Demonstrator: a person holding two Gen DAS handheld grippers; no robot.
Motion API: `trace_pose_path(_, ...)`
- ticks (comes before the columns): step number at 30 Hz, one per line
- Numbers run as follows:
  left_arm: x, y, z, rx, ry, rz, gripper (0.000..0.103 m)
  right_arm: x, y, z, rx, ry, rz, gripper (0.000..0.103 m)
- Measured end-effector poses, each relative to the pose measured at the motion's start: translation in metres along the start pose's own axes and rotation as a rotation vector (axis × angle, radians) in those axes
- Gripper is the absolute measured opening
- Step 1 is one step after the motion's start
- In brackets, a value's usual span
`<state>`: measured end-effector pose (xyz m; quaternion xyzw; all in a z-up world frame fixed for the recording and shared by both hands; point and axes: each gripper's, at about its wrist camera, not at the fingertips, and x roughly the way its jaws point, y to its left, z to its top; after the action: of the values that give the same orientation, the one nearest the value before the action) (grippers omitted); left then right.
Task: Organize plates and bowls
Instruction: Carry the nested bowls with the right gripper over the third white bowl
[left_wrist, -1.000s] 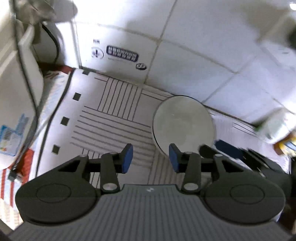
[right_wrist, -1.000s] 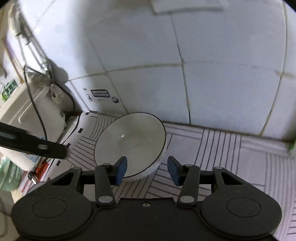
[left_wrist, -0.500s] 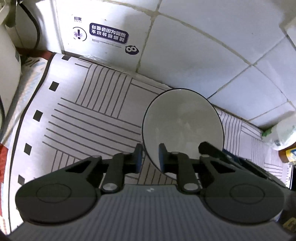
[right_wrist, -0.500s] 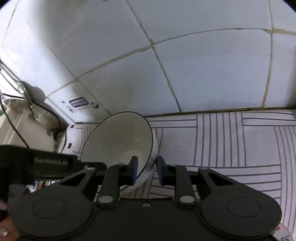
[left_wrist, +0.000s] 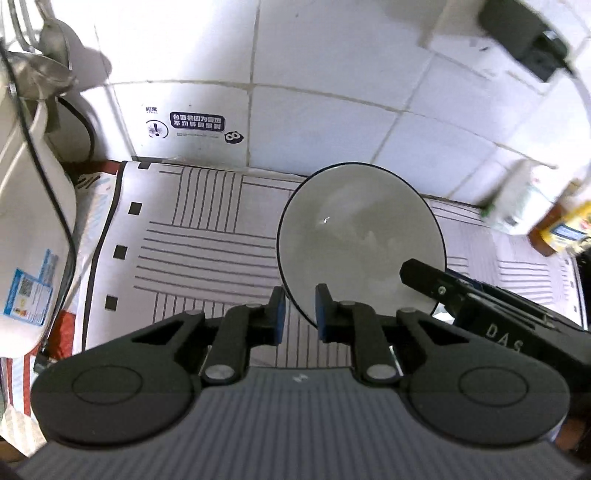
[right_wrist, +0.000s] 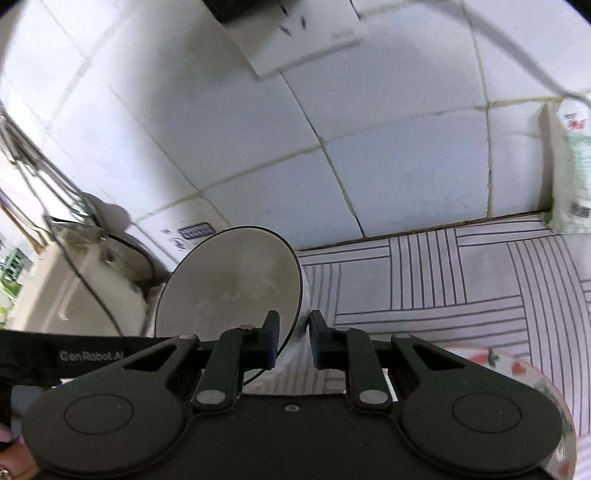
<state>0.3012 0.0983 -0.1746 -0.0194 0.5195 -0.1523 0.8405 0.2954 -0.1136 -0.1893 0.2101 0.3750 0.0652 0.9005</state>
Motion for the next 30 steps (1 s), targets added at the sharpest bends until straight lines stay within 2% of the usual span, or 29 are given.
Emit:
trace_pose_path(4,-0.028,0.004,-0.015,0.004,-0.004,-0.007,0.015,-0.030,0.013,-0.010,0.027,-0.040,0.005,0.021)
trace_pose_path(10,-0.064,0.015,-0.038,0.005,-0.002,-0.025,0.015,-0.071,0.043,-0.032,-0.007,-0.089,0.010,0.021)
trace_pose_path(18,-0.100,0.029,-0.066,0.012,-0.032,0.000,0.015,-0.102,0.070,-0.062,-0.010,-0.131,0.042,0.021)
trace_pose_path(23,-0.107,0.036,-0.083,0.013,-0.019,0.031,0.015,-0.107,0.080,-0.084,0.013,-0.148,0.066,0.021)
trace_pose_path(27,-0.101,0.042,-0.096,0.010,0.013,0.048,0.015,-0.106,0.082,-0.099,0.034,-0.144,0.086,0.021)
trace_pose_path(30,-0.098,0.045,-0.104,0.026,0.010,0.068,0.015,-0.103,0.084,-0.109,0.037,-0.142,0.085,0.021)
